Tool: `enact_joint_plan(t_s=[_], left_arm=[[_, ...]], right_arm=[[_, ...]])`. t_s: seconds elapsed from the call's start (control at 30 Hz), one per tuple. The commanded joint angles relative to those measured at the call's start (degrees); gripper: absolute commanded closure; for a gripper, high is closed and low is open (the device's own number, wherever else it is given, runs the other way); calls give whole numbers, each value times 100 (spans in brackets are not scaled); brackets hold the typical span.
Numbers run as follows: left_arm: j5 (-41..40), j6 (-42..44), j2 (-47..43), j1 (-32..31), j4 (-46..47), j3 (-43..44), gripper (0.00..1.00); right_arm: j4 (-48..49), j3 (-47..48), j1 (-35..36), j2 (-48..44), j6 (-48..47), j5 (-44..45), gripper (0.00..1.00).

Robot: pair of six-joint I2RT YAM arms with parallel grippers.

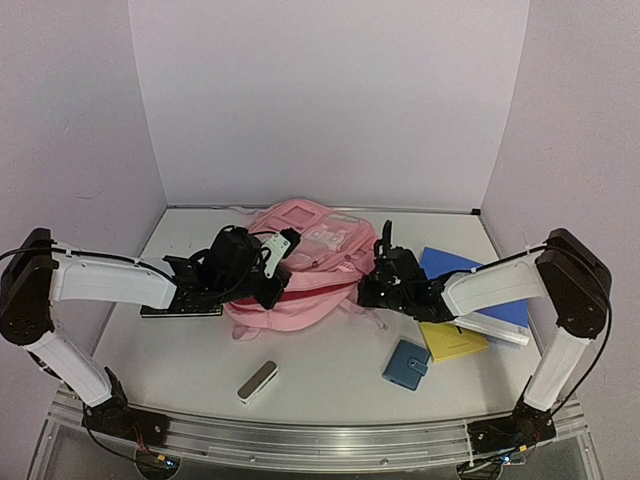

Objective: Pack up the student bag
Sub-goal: Unzip the student bag at the center of the board, then pick up the files from the center of the board.

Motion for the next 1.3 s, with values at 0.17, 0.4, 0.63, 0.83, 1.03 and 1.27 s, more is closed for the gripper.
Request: enact_joint_plan(t_s=[0.17,0.4,0.63,0.83,1.03,1.27], left_arm=[[108,-266,-74,348,-55,620,100],[658,-761,659,702,-162,1445,100],[1079,-1200,1826,1055,-41,2643,100],[1832,-1374,2757,1076,91,3751,100],[2281,-1892,2693,1075,244,3763,65],[2289,-2508,1240,1183,-220,2593,31]], right_arm=[[2,471,-472,331,-586,-176,100],[-204,502,-476,-417,-559,-1228,85],[-605,-225,-476,-1626,210,-1263,36],[-1066,-1043,-555,-2772,1263,-779,2],[-1383,-1926,-725,-4027,2232,-233,2],[-1601,-2756,-1565,-4734,3413,-487,2]])
